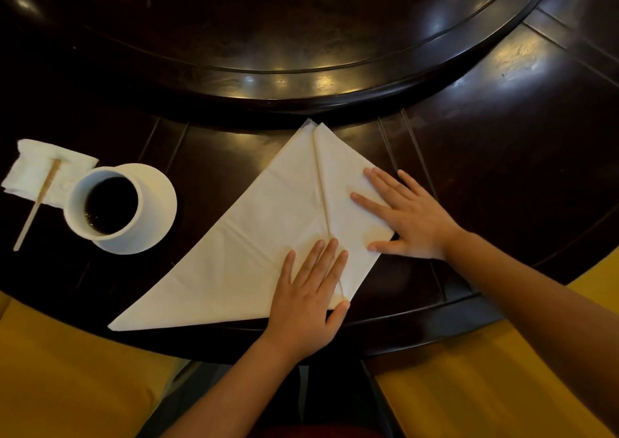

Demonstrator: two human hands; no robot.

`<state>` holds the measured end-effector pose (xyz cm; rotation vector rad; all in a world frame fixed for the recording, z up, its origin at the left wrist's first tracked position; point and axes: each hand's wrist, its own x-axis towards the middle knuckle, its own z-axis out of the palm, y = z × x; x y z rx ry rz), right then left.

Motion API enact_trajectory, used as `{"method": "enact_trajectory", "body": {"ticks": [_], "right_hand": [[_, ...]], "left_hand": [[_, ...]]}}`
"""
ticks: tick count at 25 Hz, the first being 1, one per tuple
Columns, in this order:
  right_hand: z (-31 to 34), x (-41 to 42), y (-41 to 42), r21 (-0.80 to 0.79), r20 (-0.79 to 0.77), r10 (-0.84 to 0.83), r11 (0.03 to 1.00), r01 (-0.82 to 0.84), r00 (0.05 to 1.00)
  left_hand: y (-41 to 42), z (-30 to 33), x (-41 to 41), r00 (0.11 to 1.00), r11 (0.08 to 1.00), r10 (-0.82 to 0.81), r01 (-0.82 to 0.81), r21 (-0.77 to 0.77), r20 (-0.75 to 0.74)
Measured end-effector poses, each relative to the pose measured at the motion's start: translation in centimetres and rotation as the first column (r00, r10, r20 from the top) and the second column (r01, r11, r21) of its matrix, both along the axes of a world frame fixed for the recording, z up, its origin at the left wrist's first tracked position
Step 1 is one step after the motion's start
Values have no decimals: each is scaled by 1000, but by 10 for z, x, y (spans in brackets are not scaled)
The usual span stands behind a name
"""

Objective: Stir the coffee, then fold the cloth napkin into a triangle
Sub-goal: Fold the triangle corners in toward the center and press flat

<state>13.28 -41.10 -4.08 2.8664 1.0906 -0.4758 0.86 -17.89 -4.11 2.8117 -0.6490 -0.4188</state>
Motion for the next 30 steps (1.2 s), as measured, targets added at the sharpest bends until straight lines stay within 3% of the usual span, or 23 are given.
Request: {"method": "enact_trajectory", "body": {"ticks": [3, 6, 9, 12, 18, 20, 25, 30], "right_hand": [[4, 3, -1, -29, -11, -25, 999, 25, 1000], [16, -12, 15, 12, 0, -156, 988, 156, 988], [28, -40, 61, 167, -4, -259, 952, 256, 966], [27, -71, 130, 244, -53, -174, 953, 182, 983], [5, -94, 194, 132, -90, -180, 973, 191, 980], [1, -96, 194, 112, -67, -185, 975, 192, 980], [2, -96, 195, 128, -65, -177, 975, 184, 982], [6, -95, 197, 96, -82, -176, 978, 184, 981]], "left_hand": [[2, -2, 1, 999, 1000, -28, 28, 4, 20], [12, -2, -6, 999, 999, -1, -1, 36, 32], [42, 1, -20, 983, 982, 180, -181, 53, 29], [85, 5, -31, 933, 929, 359, -361, 79, 40], [146, 19, -50, 770, 758, 637, -630, 172, 13], [161, 23, -57, 701, 691, 713, -709, 142, 27], [185, 32, -61, 628, 632, 774, -775, -21, 78], [204, 36, -54, 409, 376, 896, -906, -195, -172]]}}
